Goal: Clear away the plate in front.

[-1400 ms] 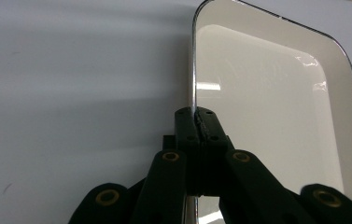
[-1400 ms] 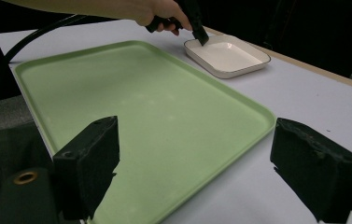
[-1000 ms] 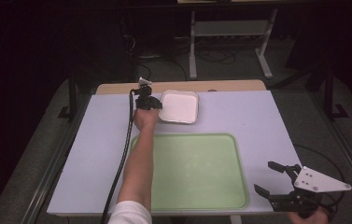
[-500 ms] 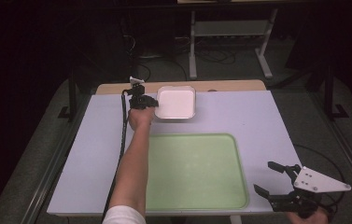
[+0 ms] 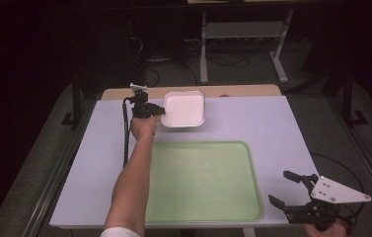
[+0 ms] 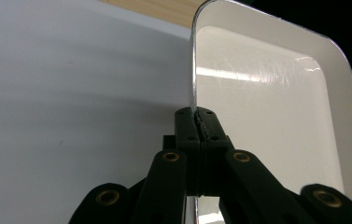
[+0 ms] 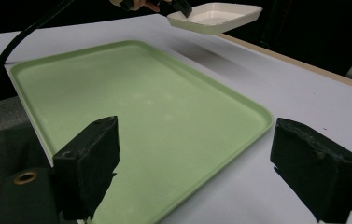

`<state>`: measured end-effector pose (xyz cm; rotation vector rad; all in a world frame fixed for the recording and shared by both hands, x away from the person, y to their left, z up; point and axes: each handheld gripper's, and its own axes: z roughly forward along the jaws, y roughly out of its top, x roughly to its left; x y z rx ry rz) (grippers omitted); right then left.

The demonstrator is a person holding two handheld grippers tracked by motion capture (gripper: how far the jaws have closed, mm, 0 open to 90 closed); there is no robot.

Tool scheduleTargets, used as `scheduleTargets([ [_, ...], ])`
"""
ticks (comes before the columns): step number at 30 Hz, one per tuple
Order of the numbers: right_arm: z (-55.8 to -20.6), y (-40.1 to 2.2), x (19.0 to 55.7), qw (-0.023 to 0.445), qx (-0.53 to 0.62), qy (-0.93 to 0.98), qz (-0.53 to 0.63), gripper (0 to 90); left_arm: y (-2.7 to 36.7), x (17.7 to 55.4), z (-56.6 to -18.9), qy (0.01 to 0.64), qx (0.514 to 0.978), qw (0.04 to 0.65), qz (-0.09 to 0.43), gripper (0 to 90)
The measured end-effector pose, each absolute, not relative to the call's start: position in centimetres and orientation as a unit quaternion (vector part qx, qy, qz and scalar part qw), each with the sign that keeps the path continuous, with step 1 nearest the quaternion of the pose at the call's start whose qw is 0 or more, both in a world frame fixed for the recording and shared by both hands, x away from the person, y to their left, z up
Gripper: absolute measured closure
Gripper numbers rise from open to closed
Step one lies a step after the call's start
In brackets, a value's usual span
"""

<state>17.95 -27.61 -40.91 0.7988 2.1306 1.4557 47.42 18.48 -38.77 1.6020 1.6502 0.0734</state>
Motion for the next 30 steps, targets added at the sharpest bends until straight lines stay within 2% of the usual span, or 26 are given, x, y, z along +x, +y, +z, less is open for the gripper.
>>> scheduleTargets([
  [30, -40.9, -27.2, 17.9, 0.219, 0.288, 0.773, 0.522, 14.7, 20.3, 40.7, -40.1, 0.645, 0.635, 0.424, 0.02, 89.2],
])
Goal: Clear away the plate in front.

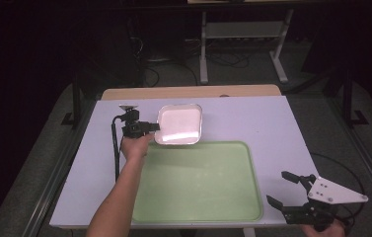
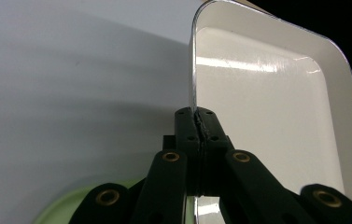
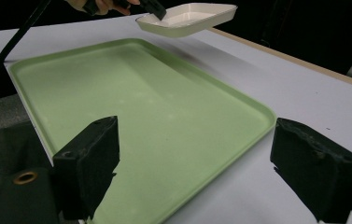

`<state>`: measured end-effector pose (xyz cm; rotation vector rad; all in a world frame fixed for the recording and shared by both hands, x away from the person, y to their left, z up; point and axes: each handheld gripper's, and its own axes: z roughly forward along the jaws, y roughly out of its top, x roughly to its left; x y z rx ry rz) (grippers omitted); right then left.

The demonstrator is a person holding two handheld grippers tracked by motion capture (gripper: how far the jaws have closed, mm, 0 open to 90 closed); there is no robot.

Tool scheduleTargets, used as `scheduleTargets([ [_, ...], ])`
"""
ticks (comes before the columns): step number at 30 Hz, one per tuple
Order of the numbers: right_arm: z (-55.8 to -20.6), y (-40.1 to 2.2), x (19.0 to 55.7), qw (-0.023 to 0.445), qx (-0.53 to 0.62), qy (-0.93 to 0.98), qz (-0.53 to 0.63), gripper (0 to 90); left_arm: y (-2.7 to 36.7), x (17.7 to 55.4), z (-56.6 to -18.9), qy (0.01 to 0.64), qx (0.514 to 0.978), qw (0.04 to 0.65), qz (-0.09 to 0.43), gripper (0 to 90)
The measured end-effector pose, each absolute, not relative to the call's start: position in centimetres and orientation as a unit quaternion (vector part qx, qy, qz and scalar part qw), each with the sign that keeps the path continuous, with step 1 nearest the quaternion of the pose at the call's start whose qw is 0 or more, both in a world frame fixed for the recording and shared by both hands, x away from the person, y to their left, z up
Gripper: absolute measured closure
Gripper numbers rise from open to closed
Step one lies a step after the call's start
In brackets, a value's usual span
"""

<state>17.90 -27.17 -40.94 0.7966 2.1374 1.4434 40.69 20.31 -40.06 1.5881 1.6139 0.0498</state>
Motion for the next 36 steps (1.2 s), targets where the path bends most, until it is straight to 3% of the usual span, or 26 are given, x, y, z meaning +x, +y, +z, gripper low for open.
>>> scheduleTargets([
  [36, -41.4, -26.7, 18.0, 0.207, 0.285, 0.779, 0.519, 15.3, 18.3, 32.7, -43.5, 0.66, 0.63, 0.409, 0.018, 89.1],
])
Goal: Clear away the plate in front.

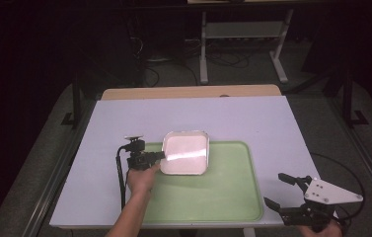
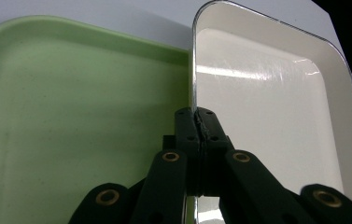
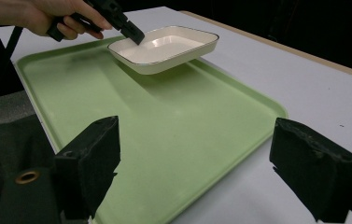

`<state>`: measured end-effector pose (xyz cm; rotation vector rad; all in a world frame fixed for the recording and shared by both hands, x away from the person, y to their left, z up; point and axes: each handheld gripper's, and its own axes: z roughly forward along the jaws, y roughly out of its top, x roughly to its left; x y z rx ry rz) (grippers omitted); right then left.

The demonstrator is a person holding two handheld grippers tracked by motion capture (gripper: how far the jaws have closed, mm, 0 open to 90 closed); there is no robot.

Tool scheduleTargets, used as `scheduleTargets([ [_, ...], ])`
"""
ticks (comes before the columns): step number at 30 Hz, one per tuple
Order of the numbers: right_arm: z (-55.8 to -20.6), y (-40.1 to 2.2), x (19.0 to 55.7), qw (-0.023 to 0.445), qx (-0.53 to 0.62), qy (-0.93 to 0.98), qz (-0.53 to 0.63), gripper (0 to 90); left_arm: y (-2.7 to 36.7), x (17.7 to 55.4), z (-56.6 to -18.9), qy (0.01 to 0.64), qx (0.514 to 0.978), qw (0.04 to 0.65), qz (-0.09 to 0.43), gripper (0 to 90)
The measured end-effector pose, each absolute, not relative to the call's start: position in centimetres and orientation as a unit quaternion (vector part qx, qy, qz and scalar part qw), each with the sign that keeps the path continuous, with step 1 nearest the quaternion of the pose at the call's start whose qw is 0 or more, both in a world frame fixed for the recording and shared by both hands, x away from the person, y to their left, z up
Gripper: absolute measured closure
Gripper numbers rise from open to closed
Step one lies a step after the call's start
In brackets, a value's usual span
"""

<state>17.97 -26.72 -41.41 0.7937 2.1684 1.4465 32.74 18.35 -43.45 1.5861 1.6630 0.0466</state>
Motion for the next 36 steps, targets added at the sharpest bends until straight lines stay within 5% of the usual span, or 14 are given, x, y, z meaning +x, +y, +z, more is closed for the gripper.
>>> scheduleTargets([
  [36, -41.5, -26.4, 18.0, 0.212, 0.287, 0.777, 0.519, 15.3, 15.8, 26.5, -44.9, 0.684, 0.625, 0.369, 0.069, 89.0],
])
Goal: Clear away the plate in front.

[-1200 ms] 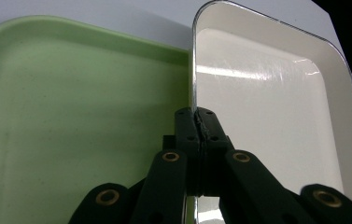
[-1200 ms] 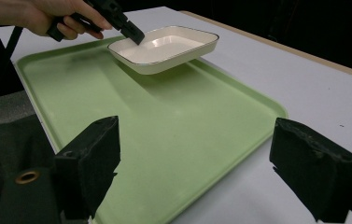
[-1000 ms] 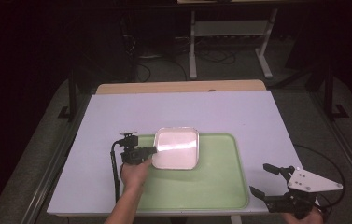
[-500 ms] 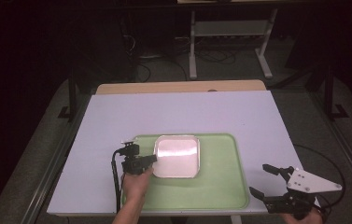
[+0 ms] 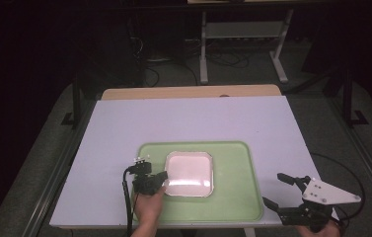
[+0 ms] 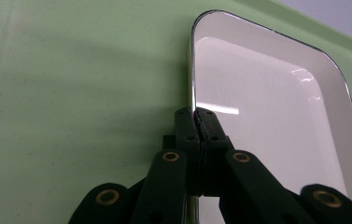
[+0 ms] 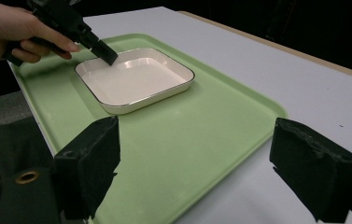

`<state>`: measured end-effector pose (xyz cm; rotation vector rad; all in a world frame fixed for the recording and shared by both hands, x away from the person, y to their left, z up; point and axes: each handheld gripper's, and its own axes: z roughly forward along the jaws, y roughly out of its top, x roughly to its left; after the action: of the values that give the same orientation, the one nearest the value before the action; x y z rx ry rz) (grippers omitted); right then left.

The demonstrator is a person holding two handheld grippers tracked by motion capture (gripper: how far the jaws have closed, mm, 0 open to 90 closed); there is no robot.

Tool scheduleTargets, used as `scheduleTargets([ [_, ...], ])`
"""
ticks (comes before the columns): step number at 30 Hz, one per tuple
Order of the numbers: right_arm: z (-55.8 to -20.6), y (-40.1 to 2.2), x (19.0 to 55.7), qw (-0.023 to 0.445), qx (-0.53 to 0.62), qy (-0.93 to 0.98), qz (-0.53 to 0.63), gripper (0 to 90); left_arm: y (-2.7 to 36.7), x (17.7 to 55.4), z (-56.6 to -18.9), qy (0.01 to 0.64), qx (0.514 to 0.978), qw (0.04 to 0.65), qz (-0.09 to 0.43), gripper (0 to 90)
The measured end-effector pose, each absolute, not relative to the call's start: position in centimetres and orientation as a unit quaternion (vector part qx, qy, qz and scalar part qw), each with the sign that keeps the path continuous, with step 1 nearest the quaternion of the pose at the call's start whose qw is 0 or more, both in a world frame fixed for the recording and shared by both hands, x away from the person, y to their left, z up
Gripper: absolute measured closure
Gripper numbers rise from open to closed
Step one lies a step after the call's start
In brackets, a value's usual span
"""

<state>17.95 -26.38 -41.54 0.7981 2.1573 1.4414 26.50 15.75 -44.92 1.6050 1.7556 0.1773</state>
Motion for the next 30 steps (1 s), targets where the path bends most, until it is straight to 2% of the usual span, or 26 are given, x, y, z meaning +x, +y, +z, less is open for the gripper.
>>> scheduleTargets([
  [19, -41.7, -26.2, 18.2, 0.208, 0.286, 0.781, 0.515, 15.3, 15.7, 25.5, -45.1, 0.687, 0.613, 0.383, 0.073, 86.9],
  [22, -41.7, -26.2, 18.3, 0.206, 0.287, 0.782, 0.514, 15.3, 16.0, 25.4, -44.8, 0.677, 0.623, 0.382, 0.08, 82.2],
  [30, -41.7, -26.2, 18.4, 0.205, 0.288, 0.783, 0.512, 15.3, 16.6, 25.3, -44.5, 0.657, 0.641, 0.387, 0.088, 77.6],
])
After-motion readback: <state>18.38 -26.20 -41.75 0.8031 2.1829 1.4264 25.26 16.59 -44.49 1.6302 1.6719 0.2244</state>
